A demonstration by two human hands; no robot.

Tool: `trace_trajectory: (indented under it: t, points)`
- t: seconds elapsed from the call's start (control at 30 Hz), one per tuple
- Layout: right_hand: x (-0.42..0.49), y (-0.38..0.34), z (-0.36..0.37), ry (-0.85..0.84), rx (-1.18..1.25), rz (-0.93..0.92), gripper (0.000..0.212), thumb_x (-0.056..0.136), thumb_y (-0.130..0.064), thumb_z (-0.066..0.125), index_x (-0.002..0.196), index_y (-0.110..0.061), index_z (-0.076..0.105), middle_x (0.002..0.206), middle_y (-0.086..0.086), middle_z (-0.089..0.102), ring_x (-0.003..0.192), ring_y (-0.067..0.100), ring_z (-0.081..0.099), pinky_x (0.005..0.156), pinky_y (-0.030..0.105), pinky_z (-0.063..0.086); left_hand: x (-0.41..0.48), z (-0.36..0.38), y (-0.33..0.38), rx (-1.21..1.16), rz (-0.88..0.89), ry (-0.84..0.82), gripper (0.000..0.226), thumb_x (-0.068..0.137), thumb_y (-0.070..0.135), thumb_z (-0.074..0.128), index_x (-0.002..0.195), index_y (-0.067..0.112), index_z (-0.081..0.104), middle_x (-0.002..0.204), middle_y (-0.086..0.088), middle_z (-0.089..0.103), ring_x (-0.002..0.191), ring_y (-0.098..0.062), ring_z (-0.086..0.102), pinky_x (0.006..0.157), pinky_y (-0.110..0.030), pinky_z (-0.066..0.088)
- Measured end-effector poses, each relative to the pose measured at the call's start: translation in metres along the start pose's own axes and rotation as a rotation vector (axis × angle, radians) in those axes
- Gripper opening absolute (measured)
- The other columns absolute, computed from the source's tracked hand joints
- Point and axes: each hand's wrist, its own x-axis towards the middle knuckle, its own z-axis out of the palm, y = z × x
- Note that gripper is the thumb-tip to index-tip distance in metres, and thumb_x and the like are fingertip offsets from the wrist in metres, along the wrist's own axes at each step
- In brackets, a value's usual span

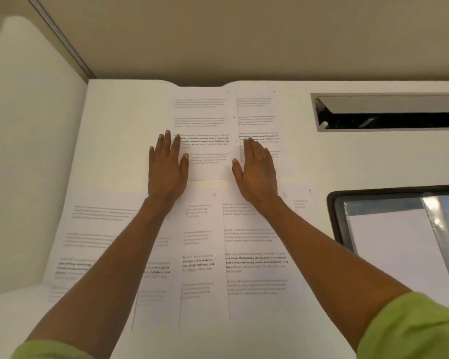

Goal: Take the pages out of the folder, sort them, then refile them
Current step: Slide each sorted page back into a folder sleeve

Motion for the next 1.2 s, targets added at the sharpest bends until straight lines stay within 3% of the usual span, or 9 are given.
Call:
trace_trajectory:
  t: [0.27, 0.5, 0.6, 0.67, 0.77, 0.9, 1.0, 1.1, 1.2]
  points:
    - [0.064, -0.001, 0.016, -0.057, -0.190, 0.064, 0.071, 0.106, -0.051, 0.026, 0.162, -0.008, 0.019, 0.171, 0.010, 0.011, 0.158, 0.027, 0.009, 0.129, 0.045, 0.004, 0.022, 0.019, -0.014, 0.064, -0.015, 0.001, 0.056, 0.112, 0.033, 0.036, 0.164, 0.016, 0.030, 0.173, -0.013, 0.018, 0.161, -0.028, 0.011, 0.131, -0.049, 0.007]
    - [0.068, -0.011, 0.022, -0.018, -0.186, 0.024, 0.069, 0.107, -0.051, 0.027, 0.161, -0.008, 0.024, 0.170, 0.010, 0.015, 0.158, 0.026, 0.012, 0.129, 0.045, 0.006, 0.021, 0.026, -0.015, 0.141, -0.020, 0.029, 0.058, 0.111, 0.038, 0.031, 0.165, 0.017, 0.028, 0.173, -0.012, 0.018, 0.161, -0.028, 0.012, 0.131, -0.049, 0.009]
    - [0.068, -0.022, 0.019, 0.098, -0.029, 0.020, 0.060, 0.105, -0.046, 0.039, 0.153, -0.009, 0.039, 0.161, 0.011, 0.038, 0.149, 0.029, 0.032, 0.126, 0.044, 0.021, 0.021, 0.025, -0.014, 0.145, -0.022, 0.031, 0.057, 0.111, 0.037, 0.032, 0.165, 0.017, 0.028, 0.173, -0.012, 0.018, 0.162, -0.028, 0.011, 0.131, -0.049, 0.009]
    - [0.069, -0.032, 0.017, 0.167, 0.121, 0.024, 0.051, 0.103, -0.040, 0.048, 0.145, -0.010, 0.048, 0.144, 0.008, 0.055, 0.133, 0.027, 0.050, 0.116, 0.042, 0.038, 0.020, 0.025, -0.013, 0.139, -0.021, 0.035, 0.057, 0.112, 0.037, 0.033, 0.165, 0.017, 0.028, 0.173, -0.012, 0.018, 0.161, -0.028, 0.012, 0.131, -0.049, 0.009]
    - [0.073, -0.049, 0.009, 0.141, 0.452, 0.160, 0.042, 0.100, -0.028, 0.059, 0.139, -0.014, 0.050, 0.134, 0.006, 0.064, 0.118, 0.022, 0.062, 0.100, 0.038, 0.053, 0.020, 0.024, -0.013, 0.142, -0.022, 0.027, 0.056, 0.112, 0.037, 0.032, 0.165, 0.018, 0.028, 0.174, -0.011, 0.017, 0.162, -0.027, 0.011, 0.132, -0.047, 0.007]
    - [0.083, -0.055, -0.004, 0.092, 0.733, 0.480, 0.029, 0.095, -0.002, 0.058, 0.123, -0.008, 0.064, 0.119, 0.008, 0.071, 0.094, 0.019, 0.066, 0.076, 0.026, 0.059, 0.021, 0.023, -0.013, 0.133, -0.024, 0.014, 0.056, 0.113, 0.037, 0.031, 0.165, 0.018, 0.028, 0.174, -0.010, 0.016, 0.162, -0.026, 0.009, 0.132, -0.046, 0.005]
    - [0.086, -0.051, -0.011, 0.048, 0.839, 0.577, 0.026, 0.091, 0.005, 0.055, 0.105, -0.011, 0.068, 0.110, 0.006, 0.073, 0.083, 0.017, 0.064, 0.052, 0.013, 0.043, 0.022, 0.018, -0.011, 0.052, -0.035, 0.004, 0.054, 0.113, 0.035, 0.034, 0.164, 0.018, 0.031, 0.174, -0.011, 0.017, 0.162, -0.027, 0.011, 0.132, -0.048, 0.005]
    - [0.081, -0.044, -0.024, 0.030, 0.927, 0.580, 0.027, 0.090, 0.005, 0.056, 0.101, -0.016, 0.069, 0.103, 0.002, 0.072, 0.081, 0.017, 0.066, 0.052, 0.014, 0.048, 0.022, 0.009, -0.007, -0.053, -0.105, 0.034, 0.053, 0.113, 0.038, 0.035, 0.163, 0.023, 0.033, 0.174, -0.010, 0.018, 0.161, -0.028, 0.013, 0.131, -0.049, 0.006]
    - [0.070, -0.032, -0.038, 0.001, 1.013, 0.583, 0.027, 0.090, 0.004, 0.057, 0.100, -0.018, 0.069, 0.105, 0.002, 0.074, 0.092, 0.024, 0.072, 0.074, 0.031, 0.061, 0.019, -0.005, -0.002, -0.153, -0.177, 0.100, 0.055, 0.112, 0.041, 0.035, 0.163, 0.021, 0.034, 0.173, -0.011, 0.021, 0.160, -0.029, 0.017, 0.131, -0.047, 0.013]
